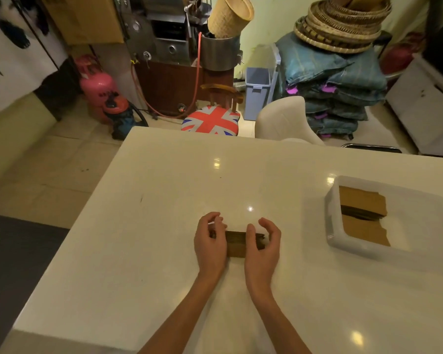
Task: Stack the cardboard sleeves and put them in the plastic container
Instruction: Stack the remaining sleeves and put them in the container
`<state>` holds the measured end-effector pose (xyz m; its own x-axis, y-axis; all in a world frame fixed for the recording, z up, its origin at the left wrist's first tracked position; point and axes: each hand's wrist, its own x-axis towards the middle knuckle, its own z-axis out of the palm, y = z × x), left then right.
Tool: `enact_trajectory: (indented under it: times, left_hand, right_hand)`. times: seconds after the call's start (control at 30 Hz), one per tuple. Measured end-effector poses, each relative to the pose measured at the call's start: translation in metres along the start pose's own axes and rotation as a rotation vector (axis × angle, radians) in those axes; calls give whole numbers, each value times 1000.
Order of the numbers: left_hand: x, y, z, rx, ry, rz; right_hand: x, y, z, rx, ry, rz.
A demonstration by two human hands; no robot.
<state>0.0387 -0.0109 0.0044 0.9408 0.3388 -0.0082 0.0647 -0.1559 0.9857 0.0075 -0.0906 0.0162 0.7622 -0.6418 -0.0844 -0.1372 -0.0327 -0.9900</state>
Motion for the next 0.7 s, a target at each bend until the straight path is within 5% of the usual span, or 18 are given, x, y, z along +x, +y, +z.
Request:
enact_trajectory:
  times: [0.5,0.7]
  left_hand:
    - [-29,6,-6,118,-57,-21]
    - [-33,12,5,-56,-17,-53]
  right_hand:
    - [-13,8,-4,52,-2,12]
    - [-10,5,-4,90,19,5]
